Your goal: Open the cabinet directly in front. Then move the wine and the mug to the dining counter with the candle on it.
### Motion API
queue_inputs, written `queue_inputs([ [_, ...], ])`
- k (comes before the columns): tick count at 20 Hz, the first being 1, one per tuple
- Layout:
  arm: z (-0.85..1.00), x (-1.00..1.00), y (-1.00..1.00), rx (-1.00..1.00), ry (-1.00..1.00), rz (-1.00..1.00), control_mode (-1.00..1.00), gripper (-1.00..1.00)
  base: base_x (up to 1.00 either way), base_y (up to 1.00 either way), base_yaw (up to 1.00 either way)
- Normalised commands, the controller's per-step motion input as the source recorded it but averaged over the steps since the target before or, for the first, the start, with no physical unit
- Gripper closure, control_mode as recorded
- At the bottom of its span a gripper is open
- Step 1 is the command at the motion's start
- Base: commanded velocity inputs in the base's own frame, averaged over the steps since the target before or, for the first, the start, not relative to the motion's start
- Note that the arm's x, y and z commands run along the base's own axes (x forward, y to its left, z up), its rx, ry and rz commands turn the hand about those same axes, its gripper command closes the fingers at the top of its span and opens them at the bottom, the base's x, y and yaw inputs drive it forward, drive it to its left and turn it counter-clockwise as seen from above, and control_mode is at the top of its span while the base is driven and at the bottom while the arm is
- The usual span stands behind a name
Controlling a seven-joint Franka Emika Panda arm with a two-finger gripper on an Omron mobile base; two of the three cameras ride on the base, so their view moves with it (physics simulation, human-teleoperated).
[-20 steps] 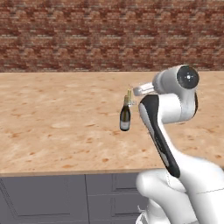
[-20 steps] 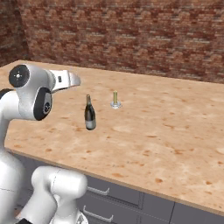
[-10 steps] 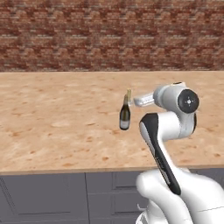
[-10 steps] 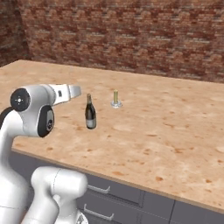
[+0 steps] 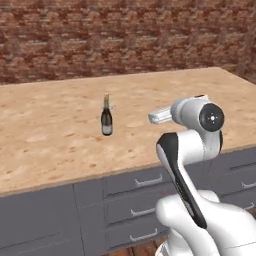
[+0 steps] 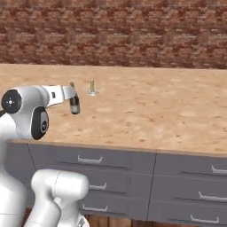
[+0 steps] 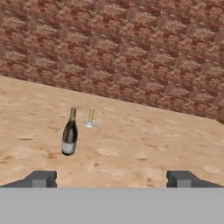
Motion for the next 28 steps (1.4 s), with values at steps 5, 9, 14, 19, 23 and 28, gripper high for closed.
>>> queue_inputs([
  [5, 0.00, 0.00, 0.00, 0.00, 0.00, 0.00, 1.00, -1.00, -0.13, 0.04, -0.90],
  [9, 0.00, 0.00, 0.00, 0.00, 0.00, 0.00, 1.00, -1.00, -0.04, 0.03, -0.99],
  [14, 0.00, 0.00, 0.00, 0.00, 0.00, 0.00, 1.00, -1.00, -0.01, 0.01, -1.00],
  [19, 0.00, 0.00, 0.00, 0.00, 0.00, 0.00, 1.00, -1.00, 0.00, 0.00, -1.00],
  [23, 0.00, 0.00, 0.00, 0.00, 0.00, 0.00, 1.00, -1.00, 0.00, 0.00, -1.00],
  [28, 0.00, 0.00, 0.00, 0.00, 0.00, 0.00, 1.00, -1.00, 0.00, 0.00, -1.00],
])
